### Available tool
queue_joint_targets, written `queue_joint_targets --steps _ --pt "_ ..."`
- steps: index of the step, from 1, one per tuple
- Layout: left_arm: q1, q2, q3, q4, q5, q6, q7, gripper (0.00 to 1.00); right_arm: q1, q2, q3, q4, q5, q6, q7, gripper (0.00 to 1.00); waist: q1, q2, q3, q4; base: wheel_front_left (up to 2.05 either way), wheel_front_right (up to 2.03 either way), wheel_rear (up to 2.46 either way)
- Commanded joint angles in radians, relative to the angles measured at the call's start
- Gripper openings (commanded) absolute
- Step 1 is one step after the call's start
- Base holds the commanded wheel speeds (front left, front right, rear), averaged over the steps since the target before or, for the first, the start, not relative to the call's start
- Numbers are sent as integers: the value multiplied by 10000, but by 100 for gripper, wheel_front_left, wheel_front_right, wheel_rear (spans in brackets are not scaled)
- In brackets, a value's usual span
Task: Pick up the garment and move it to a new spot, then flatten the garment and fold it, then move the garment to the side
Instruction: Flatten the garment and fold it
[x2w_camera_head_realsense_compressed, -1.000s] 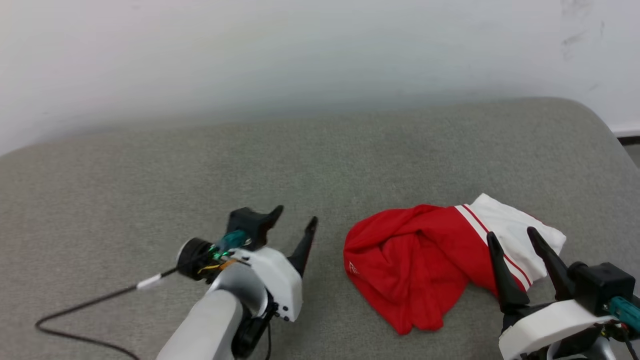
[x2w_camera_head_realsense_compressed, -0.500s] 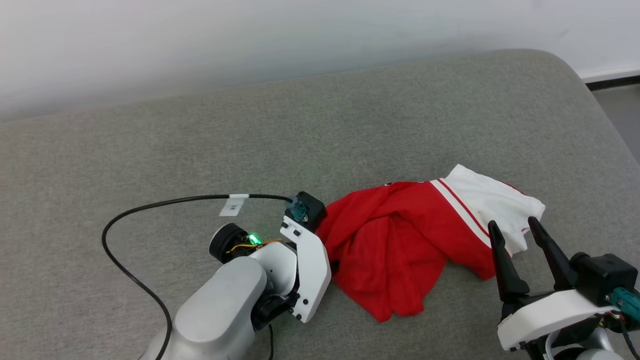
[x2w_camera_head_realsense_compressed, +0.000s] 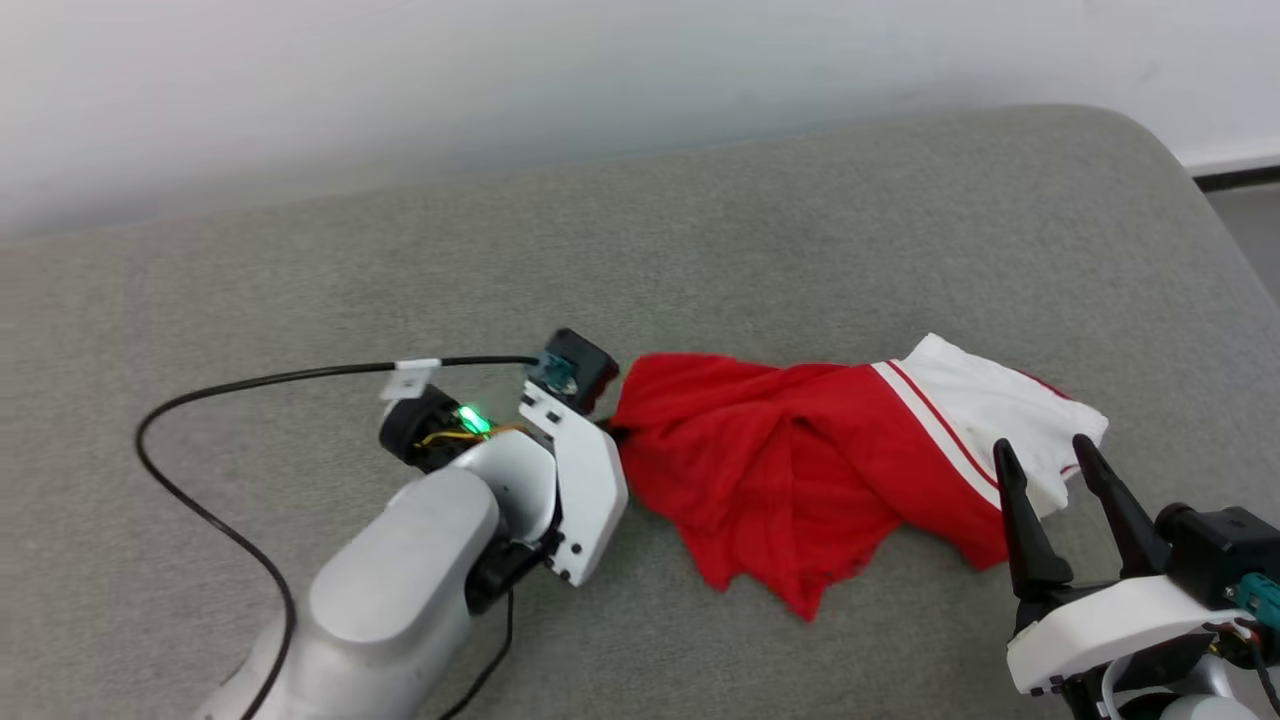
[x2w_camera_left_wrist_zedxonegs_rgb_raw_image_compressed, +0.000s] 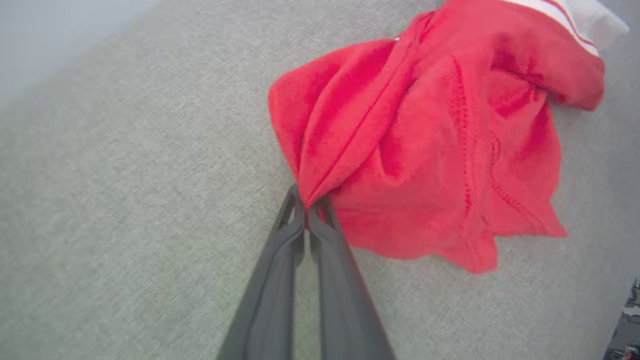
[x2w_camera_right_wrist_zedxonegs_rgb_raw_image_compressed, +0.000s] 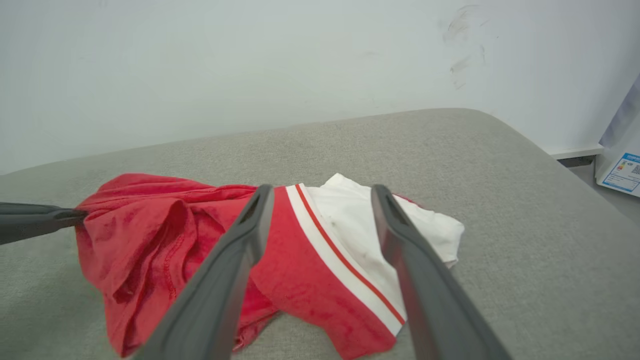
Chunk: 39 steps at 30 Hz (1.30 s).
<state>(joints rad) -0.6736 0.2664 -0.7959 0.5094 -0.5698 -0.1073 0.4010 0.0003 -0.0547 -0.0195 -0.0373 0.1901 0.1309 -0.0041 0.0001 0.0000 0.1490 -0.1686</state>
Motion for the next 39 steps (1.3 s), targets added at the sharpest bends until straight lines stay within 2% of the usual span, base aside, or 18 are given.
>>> queue_joint_targets --steps 1,4,9,13,16,21,25,26,27,28,32,39 --pt "-113 121 122 -113 90 115 -274 0 3 38 -23 -49 -74 -3 3 100 -1 0 -232 274 0 0 0" --pt "6 465 441 -486 172 386 -956 0 120 38 -133 -78 -128 -3 79 100 -1 0 -516 639 0 0 0" --pt "913 1341 1155 -1491 -15 1160 -1582 0 273 34 -241 -207 -217 -3 227 100 -1 0 -895 1194 0 0 0" --pt "2525 2117 1781 -2506 -492 2064 -1656 0 519 39 -318 -291 -233 -3 338 100 -1 0 -1180 1589 0 0 0" --pt "4205 2417 2139 -3249 -1133 2754 -1590 0 678 43 -358 -379 -253 -3 396 100 -1 0 -1339 1814 0 0 0" --pt "6736 2383 2405 -4116 -2072 3540 -1681 0 871 44 -408 -607 -284 -3 556 100 -1 0 -1529 2022 0 0 0" --pt "7823 2233 2211 -4470 -2493 3710 -1533 0 946 46 -427 -797 -331 -3 688 100 -1 0 -1596 2120 0 0 0" --pt "7959 2177 2173 -4532 -2574 3724 -1497 8 982 46 -423 -829 -358 -3 731 100 -1 0 -1616 2142 0 0 0" --pt "8034 2139 2171 -4594 -2570 3752 -1557 80 1010 47 -420 -867 -367 -3 741 100 -1 0 -1637 2161 0 0 0" --pt "8039 2121 2215 -4668 -2511 3821 -1681 100 1027 47 -414 -908 -370 -3 789 100 -1 0 -1660 2174 0 0 0" --pt "7754 2103 2515 -4974 -2200 4073 -2326 100 1118 49 -409 -1024 -423 -3 875 100 -1 0 -1796 2192 0 0 0" --pt "6597 2053 2973 -5440 -1377 4061 -3710 100 1091 50 -389 -1145 -485 -3 1010 100 -1 0 -1855 2011 0 0 0"
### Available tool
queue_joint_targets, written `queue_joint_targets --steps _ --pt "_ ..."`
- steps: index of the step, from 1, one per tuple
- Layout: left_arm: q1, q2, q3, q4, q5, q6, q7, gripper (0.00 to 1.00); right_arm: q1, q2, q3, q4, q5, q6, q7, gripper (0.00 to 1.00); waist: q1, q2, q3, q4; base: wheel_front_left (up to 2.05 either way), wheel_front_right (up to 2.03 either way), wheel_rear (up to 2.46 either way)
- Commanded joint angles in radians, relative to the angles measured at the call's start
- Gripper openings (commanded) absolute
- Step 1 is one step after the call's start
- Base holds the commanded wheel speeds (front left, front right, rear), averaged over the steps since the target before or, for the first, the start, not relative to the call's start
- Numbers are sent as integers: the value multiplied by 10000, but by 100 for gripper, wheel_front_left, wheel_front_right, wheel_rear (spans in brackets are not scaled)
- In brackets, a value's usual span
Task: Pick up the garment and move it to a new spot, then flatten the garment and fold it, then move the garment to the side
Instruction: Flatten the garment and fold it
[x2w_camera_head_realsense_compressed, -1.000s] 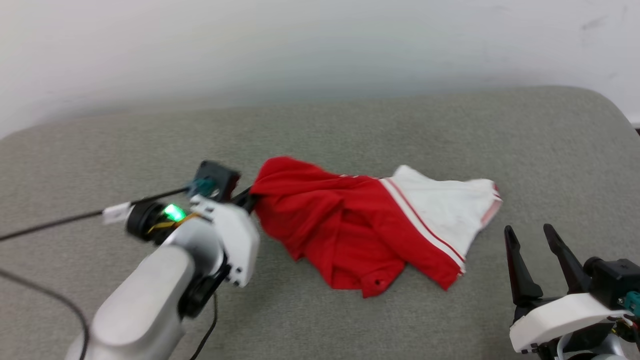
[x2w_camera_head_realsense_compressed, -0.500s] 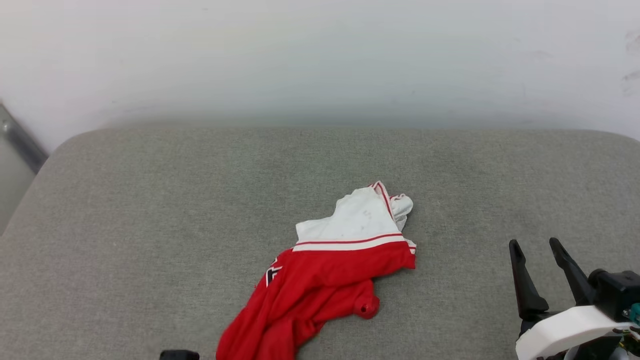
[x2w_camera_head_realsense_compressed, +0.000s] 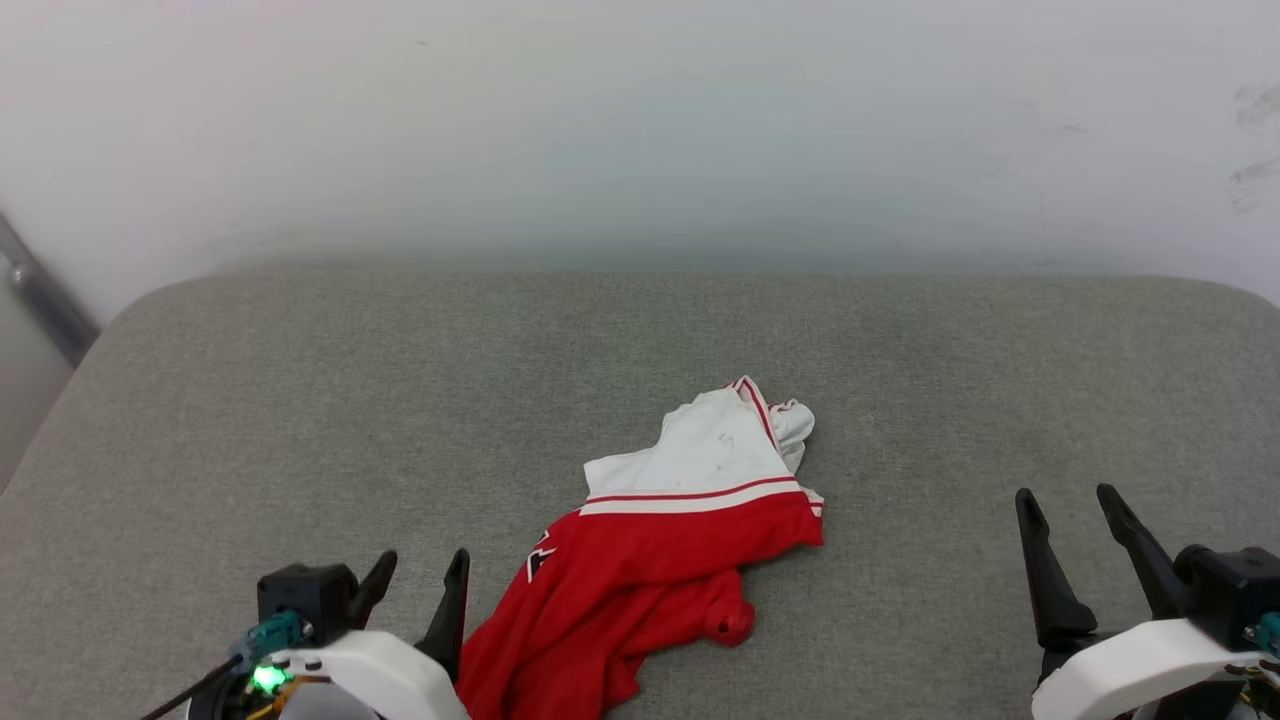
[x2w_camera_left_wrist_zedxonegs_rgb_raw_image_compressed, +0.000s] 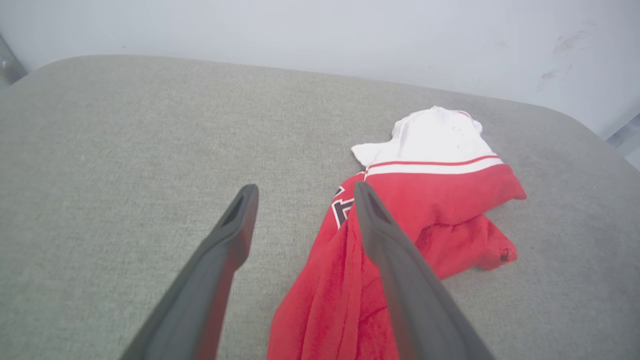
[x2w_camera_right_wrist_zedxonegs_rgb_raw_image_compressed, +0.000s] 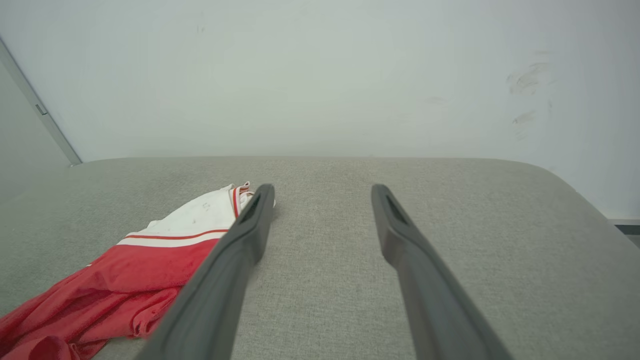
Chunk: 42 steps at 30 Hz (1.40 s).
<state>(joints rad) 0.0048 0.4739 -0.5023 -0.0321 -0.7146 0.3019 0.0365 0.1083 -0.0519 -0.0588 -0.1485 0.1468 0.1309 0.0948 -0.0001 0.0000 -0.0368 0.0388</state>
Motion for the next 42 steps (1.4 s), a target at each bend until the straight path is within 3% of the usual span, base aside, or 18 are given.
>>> queue_joint_targets --steps 1,6,11,22,32,33,35,36,39,42 --pt "-431 -23 38 -21 206 -87 -191 100 -27 20 18 -60 -44 -3 8 100 1 0 17 -114 0 0 0" --pt "-1789 -243 27 411 522 -443 -477 100 -283 20 201 -153 -129 -3 32 100 1 0 198 -528 0 0 0" --pt "-3315 -186 -278 1419 610 -1288 51 100 -624 21 255 -172 -135 -3 -11 100 1 0 742 -1046 0 0 0" --pt "-6008 99 -916 4483 -578 -3598 3282 100 -1206 22 364 403 145 -3 -541 100 1 0 2319 -2171 0 0 0" --pt "-6393 240 -1669 6255 -1373 -4064 6140 100 -1598 21 581 1340 687 -3 -1153 100 1 0 2853 -2753 0 0 0" --pt "-6318 226 -1811 6353 -1391 -4095 6452 96 -1629 21 595 1419 732 -5 -1208 100 1 0 2854 -2767 0 0 0" --pt "-6227 166 -1978 6386 -1447 -4151 6725 15 -1700 22 629 1526 772 -3 -1272 100 1 0 2854 -2792 0 0 0" --pt "-6228 122 -2013 6345 -1450 -4171 6690 0 -1712 22 627 1591 823 -3 -1303 100 1 0 2840 -2792 0 0 0" --pt "-6290 42 -1980 6183 -1307 -4170 6261 0 -1711 21 595 1696 840 -3 -1339 100 1 0 2792 -2760 0 0 0" --pt "-6521 41 -1728 5942 -919 -3871 5056 0 -1631 19 499 1777 794 -3 -1378 100 1 0 2635 -2631 0 0 0"
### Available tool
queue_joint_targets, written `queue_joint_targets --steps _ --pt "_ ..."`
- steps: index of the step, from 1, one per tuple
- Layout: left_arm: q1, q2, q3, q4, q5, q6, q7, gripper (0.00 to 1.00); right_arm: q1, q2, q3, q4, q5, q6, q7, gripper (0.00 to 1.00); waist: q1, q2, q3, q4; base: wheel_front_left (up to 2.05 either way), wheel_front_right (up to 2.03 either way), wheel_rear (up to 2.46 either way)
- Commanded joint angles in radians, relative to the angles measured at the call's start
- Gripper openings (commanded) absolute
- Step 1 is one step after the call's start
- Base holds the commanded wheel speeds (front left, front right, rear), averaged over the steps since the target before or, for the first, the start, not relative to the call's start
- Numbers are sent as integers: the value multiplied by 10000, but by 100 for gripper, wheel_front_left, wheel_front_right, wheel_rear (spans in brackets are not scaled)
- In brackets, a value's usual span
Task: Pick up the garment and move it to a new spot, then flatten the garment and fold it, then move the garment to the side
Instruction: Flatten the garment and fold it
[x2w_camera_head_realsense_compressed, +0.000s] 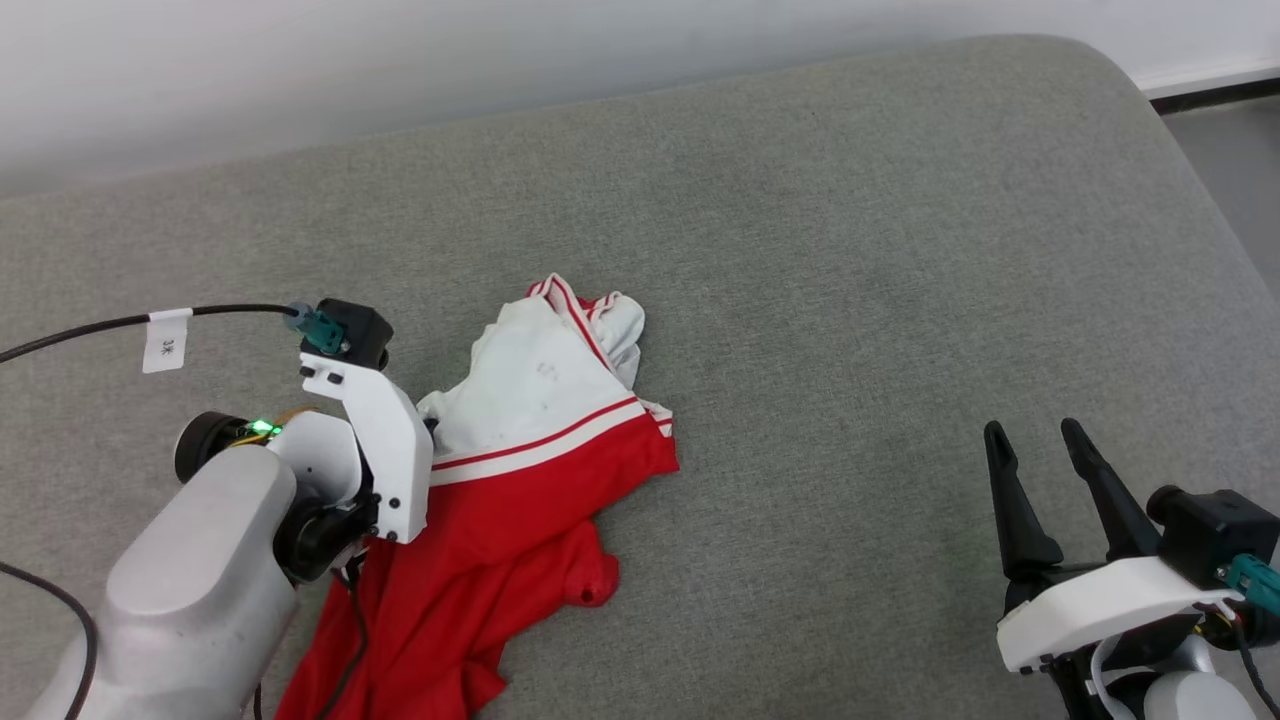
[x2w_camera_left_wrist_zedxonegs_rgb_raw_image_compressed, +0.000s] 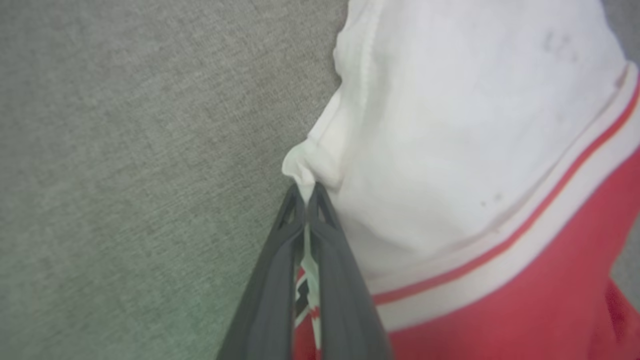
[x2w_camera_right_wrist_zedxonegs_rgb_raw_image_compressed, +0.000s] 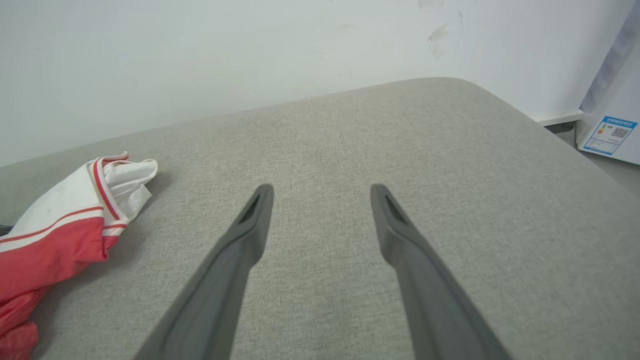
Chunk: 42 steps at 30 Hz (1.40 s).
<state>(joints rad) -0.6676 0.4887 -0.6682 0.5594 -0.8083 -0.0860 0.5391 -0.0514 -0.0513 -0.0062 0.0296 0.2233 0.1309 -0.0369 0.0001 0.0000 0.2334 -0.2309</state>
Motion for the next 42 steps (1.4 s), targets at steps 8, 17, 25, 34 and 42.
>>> queue_joint_targets --steps 8,17,25,34,42 --pt "647 51 797 -1187 777 1485 -2973 0 418 14 -382 -133 -179 -3 252 100 -1 0 -756 840 0 0 0" --pt "4098 765 2460 -3237 -10 3477 -4921 0 900 11 -653 -578 -318 -3 658 100 -1 0 -1374 1773 0 0 0" --pt "6878 474 2719 -3827 -937 4221 -4976 0 1204 12 -798 -941 -385 -3 1061 100 -1 0 -1711 2282 0 0 0" --pt "6434 185 2487 -4090 -250 4322 -5877 100 1468 13 -850 -1203 -452 -3 1325 100 -1 0 -2098 2386 0 0 0" --pt "5054 69 1895 -4408 535 3868 -6057 100 1508 13 -904 -1392 -442 -3 1499 100 -1 0 -2228 2441 0 0 0"
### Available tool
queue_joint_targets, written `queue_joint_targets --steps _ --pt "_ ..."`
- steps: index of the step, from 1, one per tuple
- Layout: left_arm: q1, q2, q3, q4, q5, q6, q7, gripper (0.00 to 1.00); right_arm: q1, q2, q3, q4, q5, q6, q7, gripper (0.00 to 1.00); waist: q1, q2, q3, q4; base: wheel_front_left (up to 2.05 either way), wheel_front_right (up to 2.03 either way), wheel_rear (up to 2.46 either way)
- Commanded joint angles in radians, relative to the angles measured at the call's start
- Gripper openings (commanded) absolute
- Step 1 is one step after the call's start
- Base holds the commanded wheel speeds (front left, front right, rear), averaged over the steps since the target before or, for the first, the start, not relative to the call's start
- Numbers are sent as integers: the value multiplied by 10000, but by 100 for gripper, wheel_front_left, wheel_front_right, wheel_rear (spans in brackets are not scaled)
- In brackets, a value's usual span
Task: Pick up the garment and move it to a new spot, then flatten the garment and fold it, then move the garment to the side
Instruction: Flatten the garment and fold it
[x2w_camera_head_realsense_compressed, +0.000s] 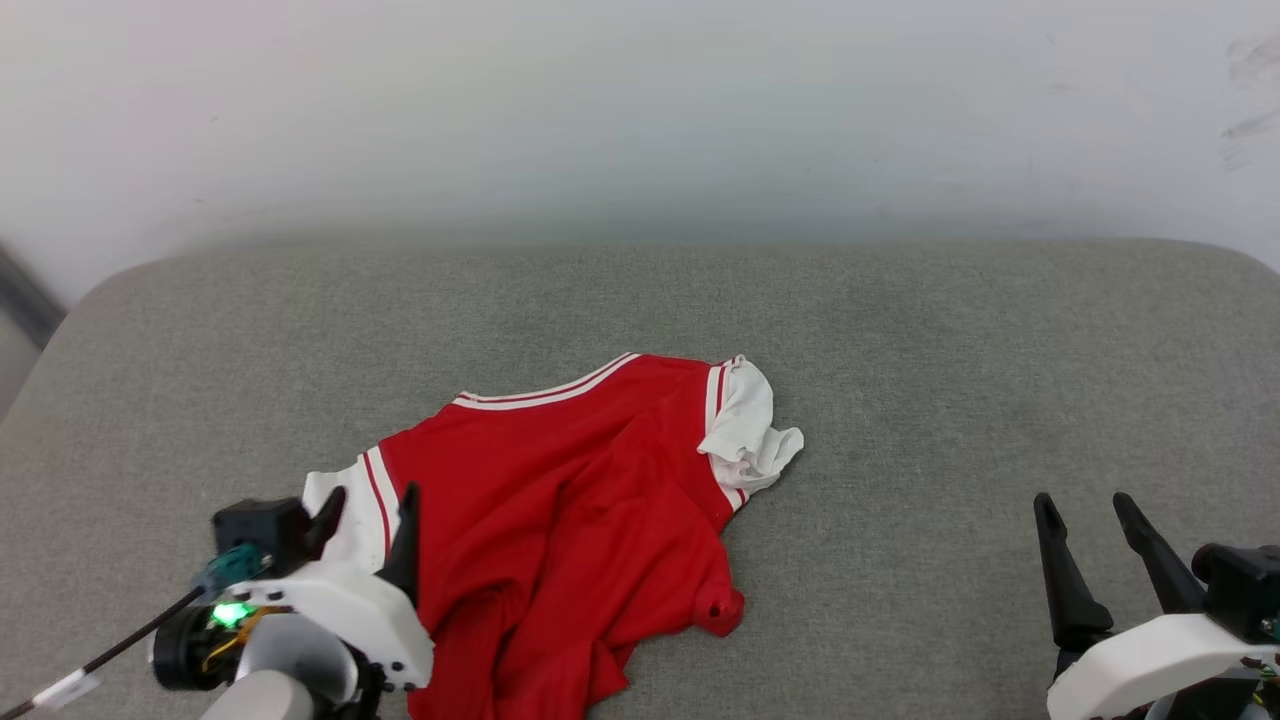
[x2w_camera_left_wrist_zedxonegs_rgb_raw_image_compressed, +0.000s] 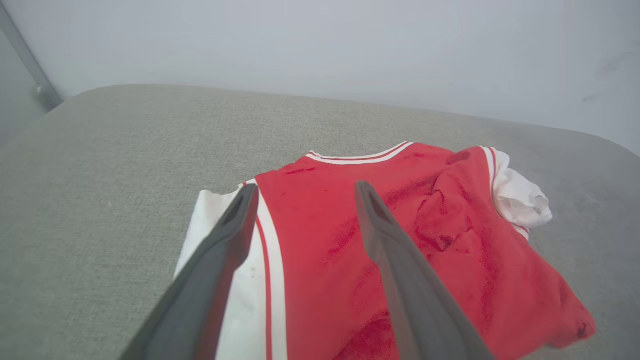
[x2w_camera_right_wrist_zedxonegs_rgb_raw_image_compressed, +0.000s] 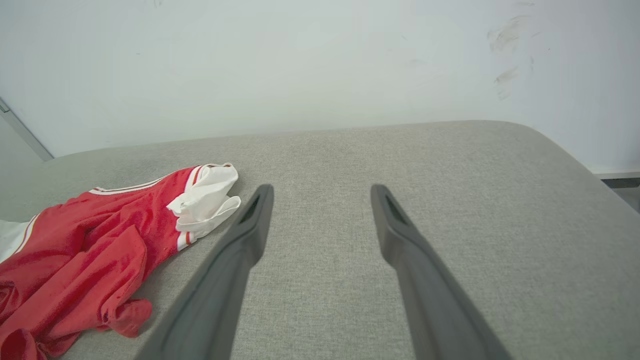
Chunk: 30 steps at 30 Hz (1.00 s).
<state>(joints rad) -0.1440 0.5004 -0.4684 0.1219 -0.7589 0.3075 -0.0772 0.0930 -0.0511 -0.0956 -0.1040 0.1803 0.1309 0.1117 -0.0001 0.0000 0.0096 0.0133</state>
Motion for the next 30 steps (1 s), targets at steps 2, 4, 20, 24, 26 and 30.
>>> queue_joint_targets --steps 2,4,20,24,26,30 --pt "-606 -68 -584 -29 157 -430 663 100 15 11 10 -86 12 -3 33 100 1 0 74 -17 0 0 0" --pt "-1064 -107 -1043 52 225 -759 1311 100 -73 11 50 -98 28 -3 33 100 1 0 186 -72 0 0 0" --pt "-2799 -145 -2951 2460 -622 -2428 6256 45 -642 12 266 489 358 -3 -376 100 1 0 1291 -893 0 0 0" --pt "-2764 -370 -3169 2819 -786 -2636 6645 0 -766 11 298 649 428 -3 -472 100 1 0 1375 -1004 0 0 0" --pt "-2876 -489 -3196 2775 -631 -2678 6326 0 -792 11 257 694 437 -3 -516 100 1 0 1393 -1013 0 0 0" --pt "-3186 -587 -3229 2632 -175 -2633 5568 0 -806 11 172 790 367 -3 -521 100 1 0 1273 -957 0 0 0"
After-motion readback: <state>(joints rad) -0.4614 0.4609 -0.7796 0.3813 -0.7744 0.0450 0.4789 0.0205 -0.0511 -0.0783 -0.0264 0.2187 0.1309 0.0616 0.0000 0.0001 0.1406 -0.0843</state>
